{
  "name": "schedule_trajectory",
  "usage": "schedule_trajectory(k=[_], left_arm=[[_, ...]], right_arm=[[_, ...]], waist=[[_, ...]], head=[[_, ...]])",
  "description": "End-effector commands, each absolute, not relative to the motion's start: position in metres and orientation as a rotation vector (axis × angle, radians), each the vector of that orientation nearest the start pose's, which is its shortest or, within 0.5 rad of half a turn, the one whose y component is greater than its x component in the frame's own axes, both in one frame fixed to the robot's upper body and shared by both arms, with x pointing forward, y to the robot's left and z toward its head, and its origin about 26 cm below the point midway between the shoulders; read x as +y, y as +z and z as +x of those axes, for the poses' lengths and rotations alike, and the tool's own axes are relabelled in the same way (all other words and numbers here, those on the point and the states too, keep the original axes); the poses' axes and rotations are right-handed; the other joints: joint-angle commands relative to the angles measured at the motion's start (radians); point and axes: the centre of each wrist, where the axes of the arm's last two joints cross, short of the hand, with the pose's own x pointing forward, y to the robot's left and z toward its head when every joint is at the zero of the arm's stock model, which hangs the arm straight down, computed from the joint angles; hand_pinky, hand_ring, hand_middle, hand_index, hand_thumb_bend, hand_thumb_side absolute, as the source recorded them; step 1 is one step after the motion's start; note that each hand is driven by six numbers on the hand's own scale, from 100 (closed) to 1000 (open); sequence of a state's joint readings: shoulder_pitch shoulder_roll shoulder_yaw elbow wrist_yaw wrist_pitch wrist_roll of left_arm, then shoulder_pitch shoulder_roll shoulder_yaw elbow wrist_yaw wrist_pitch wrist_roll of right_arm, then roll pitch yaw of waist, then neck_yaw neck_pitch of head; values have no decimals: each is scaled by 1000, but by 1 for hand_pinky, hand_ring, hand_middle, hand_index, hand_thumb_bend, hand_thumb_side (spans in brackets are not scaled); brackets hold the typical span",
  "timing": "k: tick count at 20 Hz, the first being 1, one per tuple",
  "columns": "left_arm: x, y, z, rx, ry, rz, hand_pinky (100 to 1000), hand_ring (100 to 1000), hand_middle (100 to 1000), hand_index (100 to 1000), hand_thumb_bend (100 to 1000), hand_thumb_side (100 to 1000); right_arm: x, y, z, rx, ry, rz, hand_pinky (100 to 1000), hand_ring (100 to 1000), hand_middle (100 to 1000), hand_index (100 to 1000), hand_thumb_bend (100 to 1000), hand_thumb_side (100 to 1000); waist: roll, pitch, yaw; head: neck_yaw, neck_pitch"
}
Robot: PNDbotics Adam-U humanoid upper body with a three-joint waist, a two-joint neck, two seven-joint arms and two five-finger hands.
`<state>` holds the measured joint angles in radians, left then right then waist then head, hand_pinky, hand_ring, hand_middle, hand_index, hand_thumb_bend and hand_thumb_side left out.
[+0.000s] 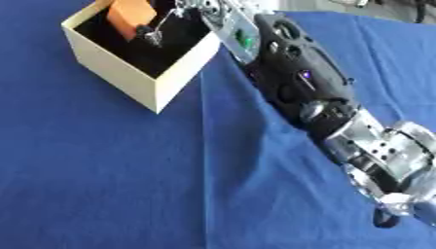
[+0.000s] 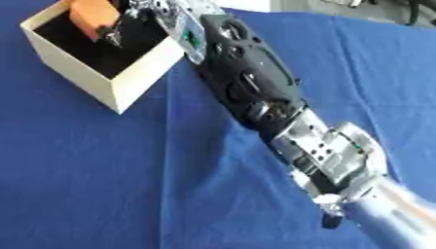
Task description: Pick up objects on the table and place them in the box.
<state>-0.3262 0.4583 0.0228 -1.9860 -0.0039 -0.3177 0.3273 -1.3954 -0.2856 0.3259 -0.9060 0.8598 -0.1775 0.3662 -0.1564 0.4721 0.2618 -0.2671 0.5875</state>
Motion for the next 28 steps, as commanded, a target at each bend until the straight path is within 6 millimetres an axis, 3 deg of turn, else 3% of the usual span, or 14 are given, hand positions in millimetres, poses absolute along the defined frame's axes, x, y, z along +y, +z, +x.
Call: schedule_trajectory(k=[1,4,6,8,9,11,14,19,20,23,24,28], left_arm=[[284,226,299,3537,197,-459,499,522,620,698,163,734],[285,225,299,3542,192,-465,500,522,620,698,162,735],[285,225,299,3543,195,-465,500,522,620,698,162,735],[284,225,299,3544,198,-464,500,522,620,698,161,734],[284,225,299,3545,198,-464,500,522,620,698,161,734],[285,224,299,3548,199,-469,500,522,620,698,160,734],[285,224,299,3552,196,-475,501,523,621,698,160,733],[285,224,299,3553,200,-475,501,523,621,698,160,733],[285,224,299,3553,200,-476,502,524,621,698,158,732],[286,223,298,3556,200,-483,503,524,622,699,160,732],[286,223,299,3556,200,-480,503,525,622,699,160,731],[287,222,298,3562,197,-488,504,525,622,699,160,732]], right_arm=[[-113,361,476,2414,-2262,1367,726,717,530,605,100,100],[-112,362,475,2375,-2275,1354,741,737,550,626,100,100],[-109,363,474,2337,-2302,1335,766,783,624,686,100,245],[-108,365,473,2286,-2340,1328,820,863,779,817,100,386],[-107,366,472,2263,-2358,1327,825,869,787,826,110,397],[-107,370,470,2214,-2386,1329,861,908,837,869,237,469],[-106,379,465,2168,-2388,1347,873,913,845,897,300,478],[-104,383,461,2166,-2371,1357,873,913,847,900,304,476],[-104,385,460,2170,-2362,1358,866,904,835,891,292,405],[-103,391,456,2175,-2341,1353,882,925,864,925,342,416],[-102,392,456,2167,-2347,1354,875,913,842,898,348,403],[-102,396,451,2207,-2325,1312,863,896,820,894,248,417]], waist=[[10,-20,3],[12,-21,-3],[13,-23,-7],[15,-25,-9],[16,-26,-10],[17,-28,-12],[19,-33,-18],[20,-35,-21],[21,-38,-23],[28,-49,-32],[29,-52,-34],[37,-62,-41]], head=[[-2,-10],[3,-3],[5,3],[5,5],[5,5],[6,7],[8,10],[8,12],[8,13],[9,19],[8,19],[10,23]])
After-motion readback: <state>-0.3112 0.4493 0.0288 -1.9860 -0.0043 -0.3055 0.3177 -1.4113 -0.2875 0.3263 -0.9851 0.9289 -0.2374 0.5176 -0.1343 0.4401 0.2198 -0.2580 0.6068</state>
